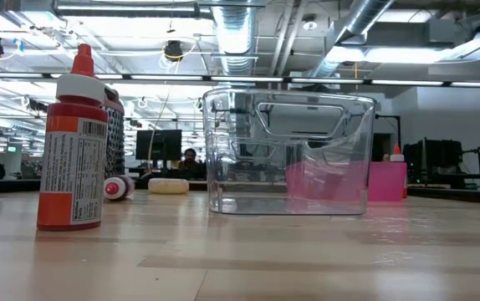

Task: Pick & Place Food Item
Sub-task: Put the blue donut into the black bin

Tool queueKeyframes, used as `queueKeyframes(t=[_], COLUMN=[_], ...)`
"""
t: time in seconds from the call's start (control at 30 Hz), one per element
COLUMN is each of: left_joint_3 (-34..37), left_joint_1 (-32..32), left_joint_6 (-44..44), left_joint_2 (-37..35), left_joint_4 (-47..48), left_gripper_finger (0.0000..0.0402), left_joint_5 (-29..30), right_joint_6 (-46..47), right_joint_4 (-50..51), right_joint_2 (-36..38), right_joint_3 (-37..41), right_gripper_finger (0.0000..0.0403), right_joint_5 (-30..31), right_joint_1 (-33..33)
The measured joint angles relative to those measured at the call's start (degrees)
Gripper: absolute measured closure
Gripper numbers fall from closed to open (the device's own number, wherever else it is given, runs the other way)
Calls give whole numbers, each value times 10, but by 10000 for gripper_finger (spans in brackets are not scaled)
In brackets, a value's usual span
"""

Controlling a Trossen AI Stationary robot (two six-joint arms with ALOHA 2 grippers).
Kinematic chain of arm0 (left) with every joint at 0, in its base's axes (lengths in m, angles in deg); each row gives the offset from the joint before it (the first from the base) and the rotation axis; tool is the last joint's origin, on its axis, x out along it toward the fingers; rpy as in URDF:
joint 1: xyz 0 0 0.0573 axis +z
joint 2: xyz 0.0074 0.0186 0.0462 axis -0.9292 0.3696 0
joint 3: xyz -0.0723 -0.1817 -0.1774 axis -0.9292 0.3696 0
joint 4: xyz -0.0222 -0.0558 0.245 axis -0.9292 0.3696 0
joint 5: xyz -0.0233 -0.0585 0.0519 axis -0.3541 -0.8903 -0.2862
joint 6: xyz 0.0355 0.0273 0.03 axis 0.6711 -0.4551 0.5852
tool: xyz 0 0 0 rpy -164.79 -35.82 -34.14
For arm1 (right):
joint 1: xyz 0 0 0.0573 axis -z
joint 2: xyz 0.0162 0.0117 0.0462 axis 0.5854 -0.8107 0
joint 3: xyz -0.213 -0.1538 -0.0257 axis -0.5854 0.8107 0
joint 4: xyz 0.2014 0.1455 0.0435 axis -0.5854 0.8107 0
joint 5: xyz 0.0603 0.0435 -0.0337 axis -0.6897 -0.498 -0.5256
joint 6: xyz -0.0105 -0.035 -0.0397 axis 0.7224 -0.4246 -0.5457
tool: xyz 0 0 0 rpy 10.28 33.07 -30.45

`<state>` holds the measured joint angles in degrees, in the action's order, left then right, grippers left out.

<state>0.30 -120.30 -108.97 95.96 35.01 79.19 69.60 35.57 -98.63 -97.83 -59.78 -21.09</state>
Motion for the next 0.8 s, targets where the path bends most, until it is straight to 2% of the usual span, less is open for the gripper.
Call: queueKeyframes(t=[0.43, 0.7, 0.8], left_joint_3=[0, 0, 0], left_joint_1=[0, 0, 0], left_joint_6=[-45, -46, -48], left_joint_2=[0, 1, 9], left_joint_4=[-1, -19, -25], left_gripper_finger=[183, 183, 183], left_joint_5=[32, 34, 36], right_joint_6=[4, 5, 5], right_joint_4=[-21, -149, -165], right_joint_2=[-10, -10, -11], right_joint_3=[35, 107, 123], right_gripper_finger=[322, 322, 322], right_joint_5=[-38, -54, -54], right_joint_1=[-47, -71, -76])
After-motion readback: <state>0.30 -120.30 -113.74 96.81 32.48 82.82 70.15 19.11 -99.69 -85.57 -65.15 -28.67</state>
